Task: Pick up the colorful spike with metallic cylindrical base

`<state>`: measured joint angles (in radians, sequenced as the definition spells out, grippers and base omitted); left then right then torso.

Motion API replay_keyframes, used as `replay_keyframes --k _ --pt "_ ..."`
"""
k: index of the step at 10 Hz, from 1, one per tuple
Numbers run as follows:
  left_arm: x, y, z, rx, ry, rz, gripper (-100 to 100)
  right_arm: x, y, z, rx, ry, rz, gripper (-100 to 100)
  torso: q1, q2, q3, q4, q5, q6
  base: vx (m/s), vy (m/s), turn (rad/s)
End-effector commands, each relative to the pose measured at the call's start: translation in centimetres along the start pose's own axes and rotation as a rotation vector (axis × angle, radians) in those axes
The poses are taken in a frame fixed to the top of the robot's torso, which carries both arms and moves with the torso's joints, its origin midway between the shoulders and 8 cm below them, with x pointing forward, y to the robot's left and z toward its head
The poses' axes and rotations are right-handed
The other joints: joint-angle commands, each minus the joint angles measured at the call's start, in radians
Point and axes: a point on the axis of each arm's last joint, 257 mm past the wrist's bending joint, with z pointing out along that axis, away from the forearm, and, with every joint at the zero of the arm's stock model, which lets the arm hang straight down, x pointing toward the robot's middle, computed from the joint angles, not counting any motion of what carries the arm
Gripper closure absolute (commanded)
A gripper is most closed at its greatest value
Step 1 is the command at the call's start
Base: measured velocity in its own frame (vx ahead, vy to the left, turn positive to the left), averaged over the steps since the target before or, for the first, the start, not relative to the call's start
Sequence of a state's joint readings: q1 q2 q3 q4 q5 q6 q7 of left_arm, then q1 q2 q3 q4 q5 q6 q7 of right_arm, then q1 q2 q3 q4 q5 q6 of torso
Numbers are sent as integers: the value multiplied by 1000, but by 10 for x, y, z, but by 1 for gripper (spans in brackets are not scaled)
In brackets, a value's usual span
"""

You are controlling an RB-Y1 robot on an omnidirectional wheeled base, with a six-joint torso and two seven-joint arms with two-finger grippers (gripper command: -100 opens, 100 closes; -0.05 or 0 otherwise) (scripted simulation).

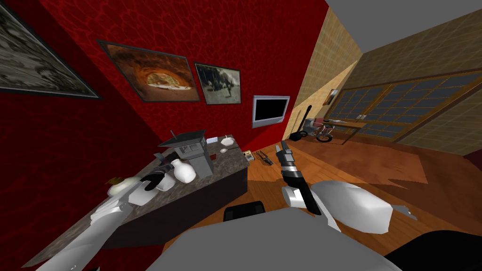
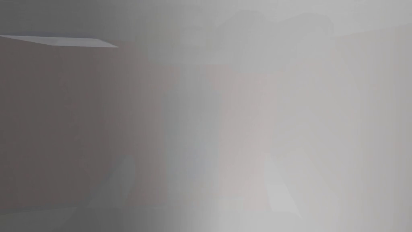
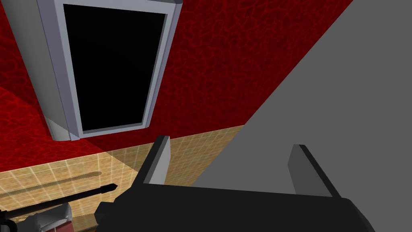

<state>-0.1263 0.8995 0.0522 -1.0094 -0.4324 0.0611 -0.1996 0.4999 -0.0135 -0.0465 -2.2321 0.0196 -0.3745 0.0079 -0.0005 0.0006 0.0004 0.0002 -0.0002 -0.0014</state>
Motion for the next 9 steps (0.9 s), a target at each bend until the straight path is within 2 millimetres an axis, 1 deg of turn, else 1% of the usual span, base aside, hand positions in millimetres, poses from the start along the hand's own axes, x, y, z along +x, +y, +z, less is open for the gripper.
replay_keyframes --k 1,2,3,4,5,6,7,8,9 --pt "1 -20 8 47 0 21 -100 0 0 0 0 0 0 0 0 0 0 0 0 0 -6 -26 144" --pt "-4 -18 14 40 -5 10 -100 0 0 0 0 0 0 0 -1 0 0 0 0 -1 -7 -36 85" --pt "-2 -10 16 20 3 4 -100 0 0 0 0 0 0 0 -2 0 0 0 0 0 -2 -20 2" --pt "-4 -34 22 77 -2 29 -100 0 0 0 0 0 0 0 -1 0 0 0 0 0 -1 -29 162" --pt "-12 -38 25 84 -13 21 -100 0 0 0 0 0 0 0 -1 0 0 0 0 -1 -4 -36 89" --pt "-18 -38 29 76 -20 12 -100 0 0 0 0 0 0 0 -2 0 0 0 0 0 -4 -19 -14" --pt "-15 -32 30 62 -12 10 -100 0 0 0 0 0 0 0 -1 0 0 0 0 0 -1 -3 -21" --pt "-5 -20 29 40 7 10 -100 0 0 0 0 0 0 0 0 0 0 0 0 0 0 0 0" --pt "-5 -20 29 40 7 10 -100 0 0 0 0 0 0 0 1 0 0 0 1 -1 0 0 0"
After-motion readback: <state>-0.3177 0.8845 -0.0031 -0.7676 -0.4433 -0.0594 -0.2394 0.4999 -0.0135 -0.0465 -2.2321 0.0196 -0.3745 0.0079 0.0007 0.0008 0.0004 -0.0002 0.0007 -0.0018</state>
